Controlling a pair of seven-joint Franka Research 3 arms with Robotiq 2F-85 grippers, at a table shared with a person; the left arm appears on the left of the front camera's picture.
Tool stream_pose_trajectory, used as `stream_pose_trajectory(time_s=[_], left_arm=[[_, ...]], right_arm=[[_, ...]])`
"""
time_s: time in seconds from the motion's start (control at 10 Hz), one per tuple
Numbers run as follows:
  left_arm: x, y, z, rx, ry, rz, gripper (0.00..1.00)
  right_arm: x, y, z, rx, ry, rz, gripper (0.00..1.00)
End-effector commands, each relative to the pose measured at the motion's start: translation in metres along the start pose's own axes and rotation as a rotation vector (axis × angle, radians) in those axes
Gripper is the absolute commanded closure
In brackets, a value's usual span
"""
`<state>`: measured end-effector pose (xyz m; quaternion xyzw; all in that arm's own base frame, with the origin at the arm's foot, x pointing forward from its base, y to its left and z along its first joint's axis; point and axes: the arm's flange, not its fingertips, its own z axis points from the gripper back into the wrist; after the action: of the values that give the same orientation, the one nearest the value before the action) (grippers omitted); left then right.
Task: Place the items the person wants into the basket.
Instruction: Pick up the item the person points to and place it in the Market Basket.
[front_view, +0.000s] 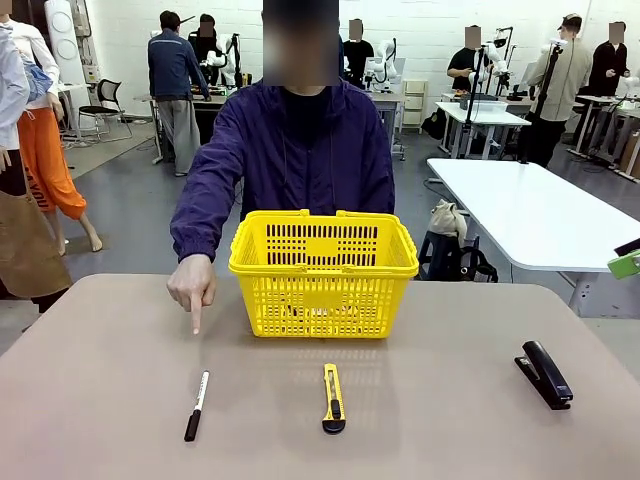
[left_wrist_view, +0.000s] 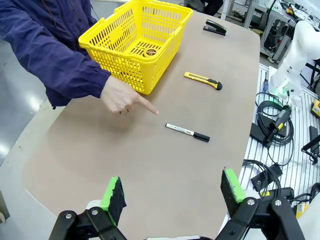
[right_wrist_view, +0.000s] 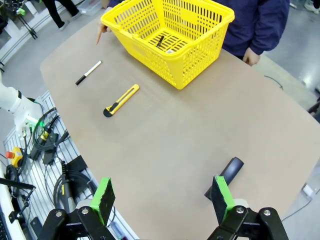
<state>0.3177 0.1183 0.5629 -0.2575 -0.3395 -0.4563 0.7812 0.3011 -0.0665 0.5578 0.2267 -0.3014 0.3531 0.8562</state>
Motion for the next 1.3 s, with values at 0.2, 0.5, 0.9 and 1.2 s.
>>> stream_pose_trajectory(time_s=[0.2,0.5,0.9,1.2], left_arm=[[0.0,0.0,0.0,0.0,0.0,0.0,0.0],[0.056,-0.011,-0.056,0.151,0.222,0.072,0.0],[0.089,-0.051,-0.159,0.453,0.481,0.39,0.0],[0.089,-0.077,-0.214,0.497,0.577,0.493,0.0]], right_arm=[[0.0,-0.001,0.0,0.006,0.003,-0.003,0.0],[0.0,-0.001,0.0,0.006,0.003,-0.003,0.0],[0.0,-0.001,0.0,0.006,0.003,-0.003,0.0],[0.0,-0.001,0.0,0.006,0.003,-0.003,0.0]])
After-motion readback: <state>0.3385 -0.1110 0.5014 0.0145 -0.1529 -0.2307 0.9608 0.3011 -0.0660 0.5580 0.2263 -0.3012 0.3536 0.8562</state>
